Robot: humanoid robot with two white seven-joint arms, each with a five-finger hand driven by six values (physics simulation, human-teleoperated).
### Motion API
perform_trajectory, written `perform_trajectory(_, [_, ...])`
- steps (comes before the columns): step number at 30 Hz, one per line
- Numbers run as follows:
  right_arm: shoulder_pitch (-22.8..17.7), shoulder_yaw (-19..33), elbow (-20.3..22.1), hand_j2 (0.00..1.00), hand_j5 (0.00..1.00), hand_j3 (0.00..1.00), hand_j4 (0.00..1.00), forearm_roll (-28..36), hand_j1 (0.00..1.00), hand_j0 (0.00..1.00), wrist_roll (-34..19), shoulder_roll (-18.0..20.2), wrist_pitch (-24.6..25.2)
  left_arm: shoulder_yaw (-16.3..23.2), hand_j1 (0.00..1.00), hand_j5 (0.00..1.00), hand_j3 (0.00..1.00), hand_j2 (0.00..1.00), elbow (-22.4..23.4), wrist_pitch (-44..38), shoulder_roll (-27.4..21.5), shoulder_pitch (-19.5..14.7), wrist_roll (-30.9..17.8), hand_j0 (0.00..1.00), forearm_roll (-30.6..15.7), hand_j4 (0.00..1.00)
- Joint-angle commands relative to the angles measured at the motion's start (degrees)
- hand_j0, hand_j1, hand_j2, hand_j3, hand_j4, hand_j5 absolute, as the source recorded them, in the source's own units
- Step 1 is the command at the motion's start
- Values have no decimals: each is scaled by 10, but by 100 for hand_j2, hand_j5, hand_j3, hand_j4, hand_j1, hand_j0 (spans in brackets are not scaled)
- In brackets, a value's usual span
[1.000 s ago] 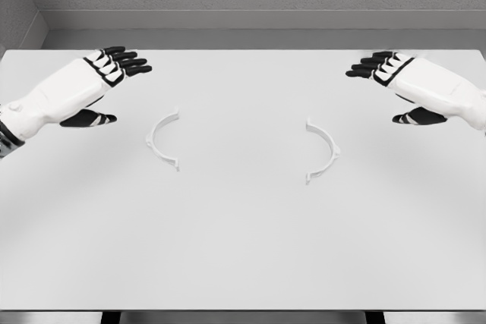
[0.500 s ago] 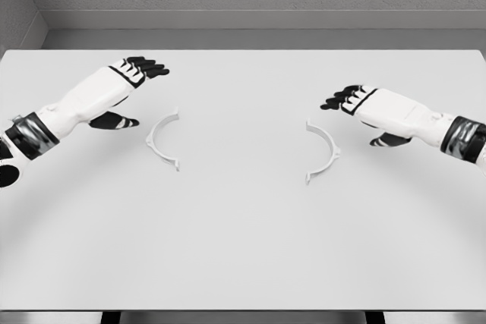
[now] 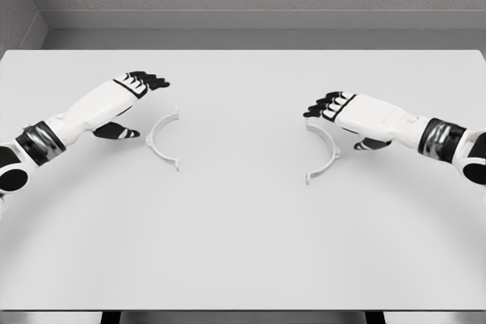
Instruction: Assemble PVC drainage pipe clamps
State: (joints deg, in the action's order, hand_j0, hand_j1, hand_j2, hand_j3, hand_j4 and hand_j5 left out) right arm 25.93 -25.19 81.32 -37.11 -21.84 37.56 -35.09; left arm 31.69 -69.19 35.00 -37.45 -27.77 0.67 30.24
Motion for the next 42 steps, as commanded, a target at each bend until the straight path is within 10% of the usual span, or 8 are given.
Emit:
perform_trajectory(1, [0,-10,-16,100,100,100,100,1,100,100,0,-7,1,0,100,100,100,100,14,0,6,-1,0,100,-4,100])
perform_trajectory(42, [21,-34,-38,100,100,100,100,-14,100,100,0,-38,1,14,100,100,100,100,29,0,64,-6,-1,100,1,100])
